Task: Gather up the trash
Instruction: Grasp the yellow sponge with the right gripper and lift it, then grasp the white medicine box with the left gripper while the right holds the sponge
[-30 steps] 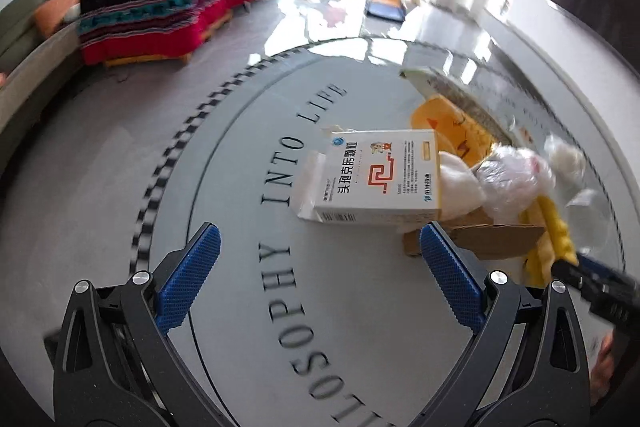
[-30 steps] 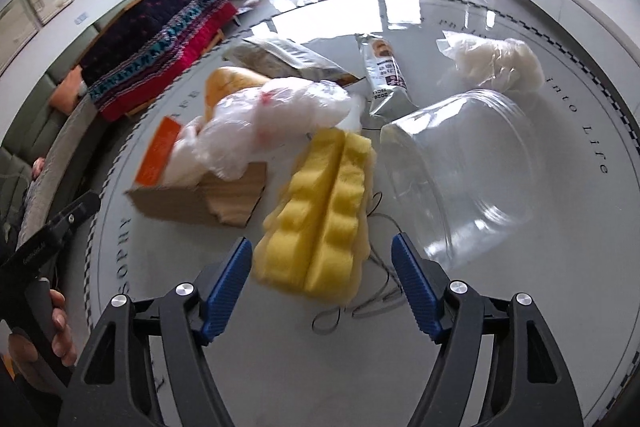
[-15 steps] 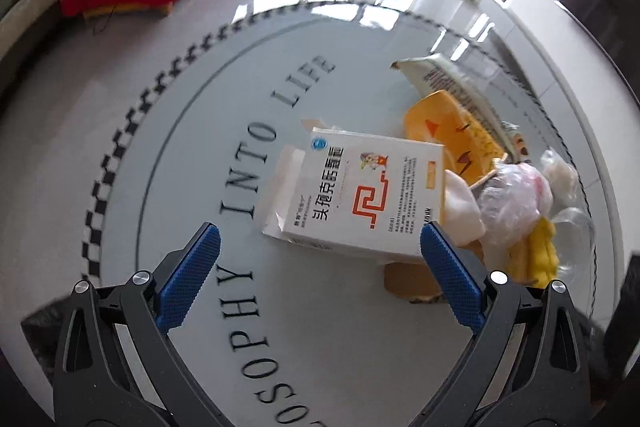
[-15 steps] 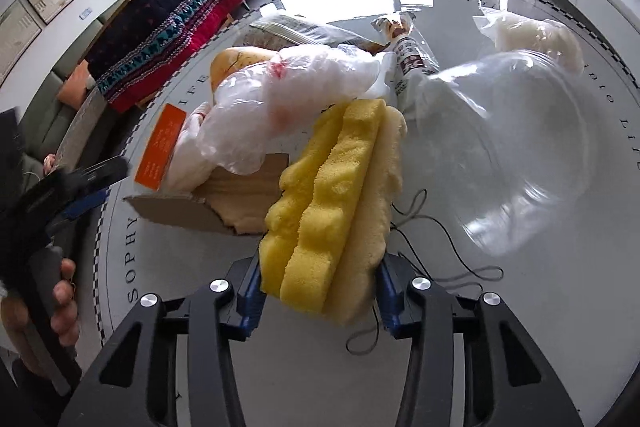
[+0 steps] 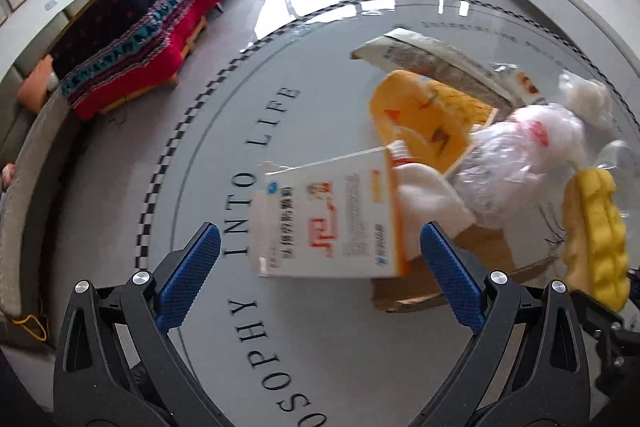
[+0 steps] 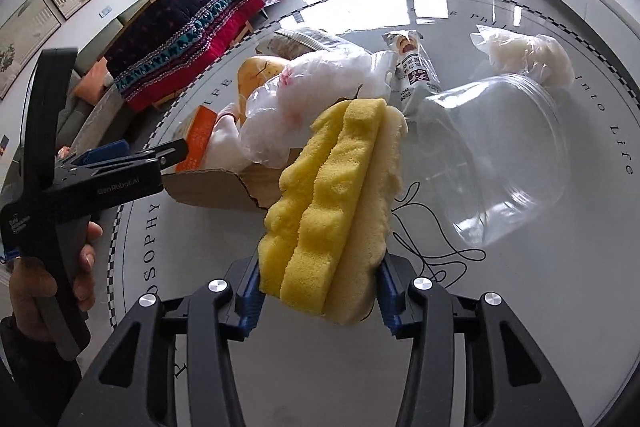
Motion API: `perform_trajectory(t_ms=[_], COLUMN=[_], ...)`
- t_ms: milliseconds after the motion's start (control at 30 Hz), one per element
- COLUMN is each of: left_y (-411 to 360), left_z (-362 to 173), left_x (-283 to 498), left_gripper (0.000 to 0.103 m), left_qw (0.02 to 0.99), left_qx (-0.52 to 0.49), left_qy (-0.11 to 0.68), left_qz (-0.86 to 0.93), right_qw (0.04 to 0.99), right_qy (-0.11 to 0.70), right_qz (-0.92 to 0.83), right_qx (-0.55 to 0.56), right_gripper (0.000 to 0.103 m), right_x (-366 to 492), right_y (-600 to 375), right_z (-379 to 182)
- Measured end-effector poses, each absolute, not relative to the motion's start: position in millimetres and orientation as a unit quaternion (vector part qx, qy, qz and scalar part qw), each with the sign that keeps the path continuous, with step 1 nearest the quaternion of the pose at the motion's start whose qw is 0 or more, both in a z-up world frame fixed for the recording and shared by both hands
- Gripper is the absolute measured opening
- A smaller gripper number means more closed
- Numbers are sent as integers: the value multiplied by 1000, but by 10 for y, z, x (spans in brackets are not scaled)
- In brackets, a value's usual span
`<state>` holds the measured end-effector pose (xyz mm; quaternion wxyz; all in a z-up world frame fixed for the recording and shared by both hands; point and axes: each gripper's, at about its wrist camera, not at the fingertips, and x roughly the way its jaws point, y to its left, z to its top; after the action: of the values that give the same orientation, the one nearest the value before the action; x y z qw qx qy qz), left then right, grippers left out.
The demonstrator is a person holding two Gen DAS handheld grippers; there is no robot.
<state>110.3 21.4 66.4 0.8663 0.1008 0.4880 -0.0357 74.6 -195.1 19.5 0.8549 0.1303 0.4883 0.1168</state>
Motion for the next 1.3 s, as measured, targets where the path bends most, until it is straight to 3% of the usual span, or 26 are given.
perform_trajectory(t_ms=[100, 167, 233, 367, 567, 633, 933, 1300], left_y=[254, 265, 231, 134, 375, 514, 1103, 1294], left_z=[589, 449, 286, 310, 532, 690, 1021, 982], left_x=[1270, 1430, 1517, 1473, 1451, 1392, 1004, 427], left_gripper=[95, 76, 75, 73, 42, 38, 31, 26], left_qw=[850, 828, 803, 802, 837, 847, 856, 864], left_qx=[78, 80, 102, 148, 106, 78, -59, -53], left_qy=[519, 555, 587, 578, 536, 525, 505, 488], left_qz=[-42, -36, -31, -26, -21, -32, -92, -112], right_qw=[853, 850, 847, 847, 853, 856, 867, 869], right_qy=[491, 494, 495, 495, 485, 479, 451, 446], right_qz=[118, 118, 119, 115, 125, 132, 158, 173], right_qx=[133, 140, 151, 154, 146, 145, 144, 126], right_gripper=[49, 49, 49, 49, 49, 49, 49, 49], right_x=[754, 769, 769, 771, 671, 632, 410, 87], right_y=[-1969, -1991, -2029, -2042, -2012, -1991, -1875, -1559], right_z=[176, 172, 168, 173, 288, 356, 674, 813])
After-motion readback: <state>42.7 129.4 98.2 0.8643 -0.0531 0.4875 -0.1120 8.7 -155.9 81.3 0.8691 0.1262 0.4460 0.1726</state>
